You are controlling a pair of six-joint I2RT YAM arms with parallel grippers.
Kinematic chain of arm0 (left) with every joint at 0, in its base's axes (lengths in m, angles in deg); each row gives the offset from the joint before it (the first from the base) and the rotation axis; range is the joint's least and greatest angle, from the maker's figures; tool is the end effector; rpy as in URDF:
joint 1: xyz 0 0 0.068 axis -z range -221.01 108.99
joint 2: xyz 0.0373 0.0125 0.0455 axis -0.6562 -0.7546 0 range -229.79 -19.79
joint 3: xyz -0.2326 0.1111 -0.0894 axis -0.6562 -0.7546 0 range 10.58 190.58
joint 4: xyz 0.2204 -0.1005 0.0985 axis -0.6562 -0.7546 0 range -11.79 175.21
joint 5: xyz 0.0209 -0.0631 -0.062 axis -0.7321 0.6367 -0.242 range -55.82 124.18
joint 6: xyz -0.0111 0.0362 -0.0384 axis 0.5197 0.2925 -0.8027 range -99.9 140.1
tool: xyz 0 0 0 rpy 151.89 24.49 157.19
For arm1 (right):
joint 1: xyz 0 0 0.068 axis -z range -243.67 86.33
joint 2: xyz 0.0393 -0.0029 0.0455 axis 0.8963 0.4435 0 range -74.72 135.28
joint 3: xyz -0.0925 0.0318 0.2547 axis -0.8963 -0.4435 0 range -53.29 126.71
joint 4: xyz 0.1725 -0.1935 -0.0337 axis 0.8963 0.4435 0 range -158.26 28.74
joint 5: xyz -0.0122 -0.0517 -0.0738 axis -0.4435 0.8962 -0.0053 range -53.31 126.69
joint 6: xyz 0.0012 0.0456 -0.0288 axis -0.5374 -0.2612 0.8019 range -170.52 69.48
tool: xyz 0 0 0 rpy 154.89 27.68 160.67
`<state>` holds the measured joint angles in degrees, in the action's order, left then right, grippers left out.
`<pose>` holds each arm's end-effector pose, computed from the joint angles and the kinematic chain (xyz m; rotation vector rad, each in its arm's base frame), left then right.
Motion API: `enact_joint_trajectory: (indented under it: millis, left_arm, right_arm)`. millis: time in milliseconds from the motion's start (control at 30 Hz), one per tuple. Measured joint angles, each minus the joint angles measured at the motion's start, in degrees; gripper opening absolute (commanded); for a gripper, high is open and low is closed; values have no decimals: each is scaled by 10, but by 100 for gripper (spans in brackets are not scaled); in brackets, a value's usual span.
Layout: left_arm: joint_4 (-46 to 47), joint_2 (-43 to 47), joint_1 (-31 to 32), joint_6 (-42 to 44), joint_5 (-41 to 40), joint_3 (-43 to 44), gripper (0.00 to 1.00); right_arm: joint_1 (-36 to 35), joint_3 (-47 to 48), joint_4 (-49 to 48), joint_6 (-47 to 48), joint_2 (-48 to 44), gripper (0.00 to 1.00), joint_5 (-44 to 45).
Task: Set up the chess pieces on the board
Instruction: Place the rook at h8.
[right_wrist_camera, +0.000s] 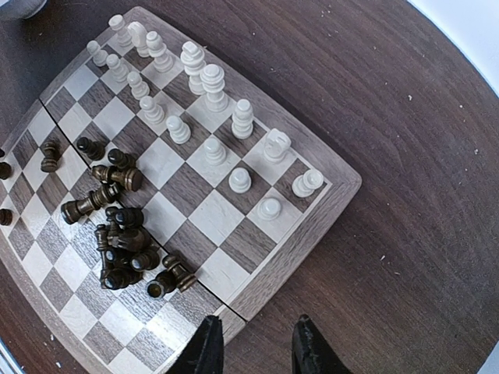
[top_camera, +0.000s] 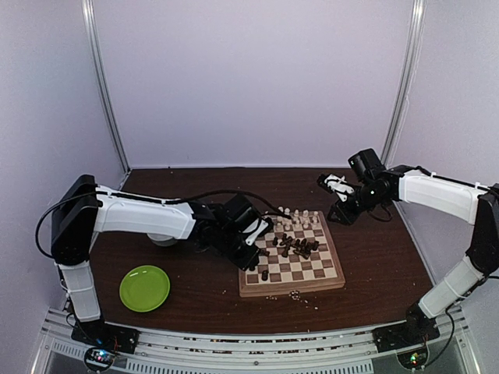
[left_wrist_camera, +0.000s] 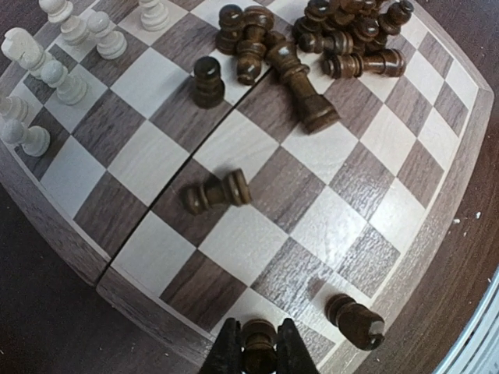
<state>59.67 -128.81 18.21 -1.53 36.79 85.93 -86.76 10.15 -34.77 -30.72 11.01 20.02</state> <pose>0.2030 -0.3439 0.1831 0.8900 2.5620 -0.5313 0.2818 0.1313 0.2499 -1.0298 2.3101 0.3923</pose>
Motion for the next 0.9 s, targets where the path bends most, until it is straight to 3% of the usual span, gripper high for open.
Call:
enact_joint_trajectory:
  millis: [900]
  left_arm:
    - [2,10,39,0,8,-19,0]
  right_arm:
    - [0,0,2,0,4,32,0]
